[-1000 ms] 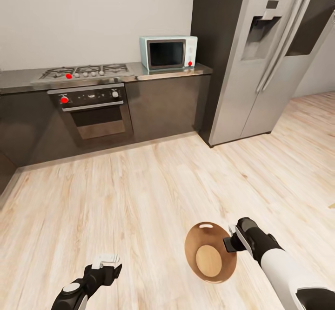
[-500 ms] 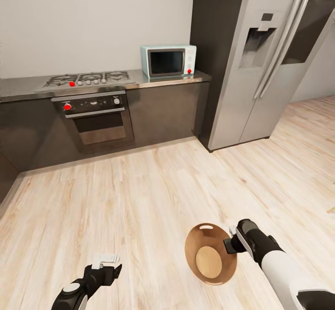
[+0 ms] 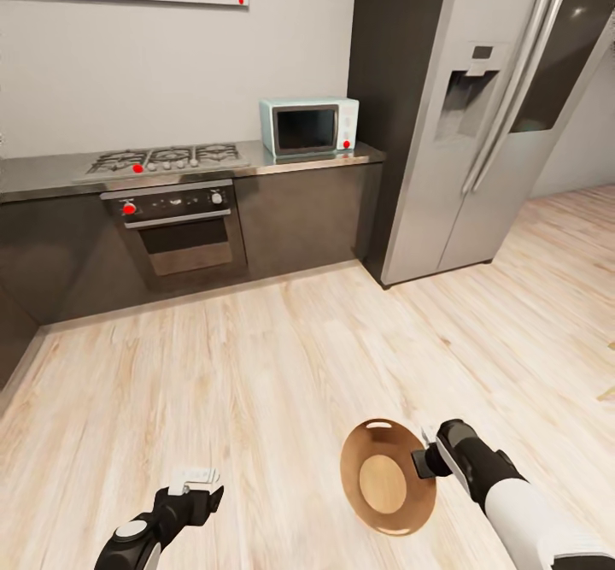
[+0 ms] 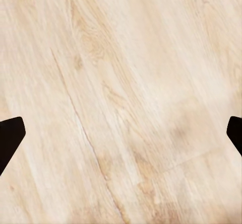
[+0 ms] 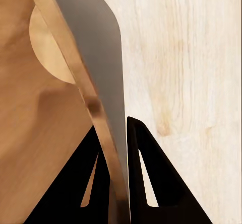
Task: Put the three can of soda from the living room inside the tash can in the kitchen.
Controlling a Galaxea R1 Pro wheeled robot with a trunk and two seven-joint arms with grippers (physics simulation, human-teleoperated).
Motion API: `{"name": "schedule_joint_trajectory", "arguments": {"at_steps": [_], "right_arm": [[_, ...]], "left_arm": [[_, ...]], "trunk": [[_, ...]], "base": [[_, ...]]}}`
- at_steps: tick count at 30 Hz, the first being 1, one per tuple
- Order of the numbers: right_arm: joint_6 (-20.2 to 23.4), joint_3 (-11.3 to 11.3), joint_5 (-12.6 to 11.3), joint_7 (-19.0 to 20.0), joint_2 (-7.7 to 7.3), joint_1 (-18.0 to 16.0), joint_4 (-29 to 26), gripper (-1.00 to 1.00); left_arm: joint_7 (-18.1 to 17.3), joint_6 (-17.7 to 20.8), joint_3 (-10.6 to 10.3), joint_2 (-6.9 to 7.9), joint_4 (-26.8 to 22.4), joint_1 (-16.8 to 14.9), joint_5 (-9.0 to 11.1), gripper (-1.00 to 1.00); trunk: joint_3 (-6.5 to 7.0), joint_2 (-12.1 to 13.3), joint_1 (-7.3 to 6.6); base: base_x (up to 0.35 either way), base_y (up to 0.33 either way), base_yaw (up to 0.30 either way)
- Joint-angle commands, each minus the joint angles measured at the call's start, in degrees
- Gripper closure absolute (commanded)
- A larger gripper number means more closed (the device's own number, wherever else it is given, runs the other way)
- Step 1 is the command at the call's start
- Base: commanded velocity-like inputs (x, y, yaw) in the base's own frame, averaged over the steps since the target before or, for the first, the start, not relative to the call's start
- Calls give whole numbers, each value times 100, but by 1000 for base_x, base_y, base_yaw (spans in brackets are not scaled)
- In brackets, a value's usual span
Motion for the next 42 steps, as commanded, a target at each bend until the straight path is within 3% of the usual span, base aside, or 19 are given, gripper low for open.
{"name": "schedule_joint_trajectory", "arguments": {"at_steps": [1,3,6,8,12,16,17,21,27,29,30,42], "right_arm": [[-105,-10,-73,37,4,42,1,100],[-416,-6,-75,29,20,151,10,100],[-516,-25,-105,33,26,194,42,100],[-443,-111,-214,37,9,201,62,100],[229,-348,-469,58,-47,204,78,100],[491,-384,-521,464,-221,201,90,100],[615,-376,-510,777,-323,199,92,100],[1381,-355,-425,1473,-634,177,79,100],[1478,-336,-381,1515,-699,190,44,100],[1463,-337,-381,1426,-685,195,42,100],[1438,-349,-392,1131,-660,199,38,100],[1413,-365,-396,1042,-661,200,23,100]], "left_arm": [[3,1,0,-2,4,0,-5,-100],[9,2,1,-1,19,-4,-12,-100],[20,-2,9,-4,17,-2,-12,-100],[20,-13,9,-6,1,-1,8,-100],[23,-71,3,-8,-20,0,25,-100],[31,-96,1,-9,-13,0,25,-100],[33,-102,0,-9,-11,0,25,-100],[33,-218,1,-9,7,0,33,-100],[28,-393,1,-9,14,0,29,-100],[30,-398,1,-9,16,0,28,-100],[32,-401,0,-9,18,0,26,-100],[35,-402,6,-9,19,0,19,-100]], "trunk": [[29,42,-23],[80,122,-67],[125,202,-111],[127,202,-111],[129,202,-111],[129,202,-111],[129,202,-111],[129,202,-111],[129,202,-111],[129,202,-111],[129,202,-111],[129,202,-111]], "base": [[0,0,0],[0,0,0],[0,0,0],[0,0,0],[0,0,0],[0,0,0],[0,0,0],[0,0,0],[0,0,0],[0,0,0],[0,0,0],[0,0,0]]}}
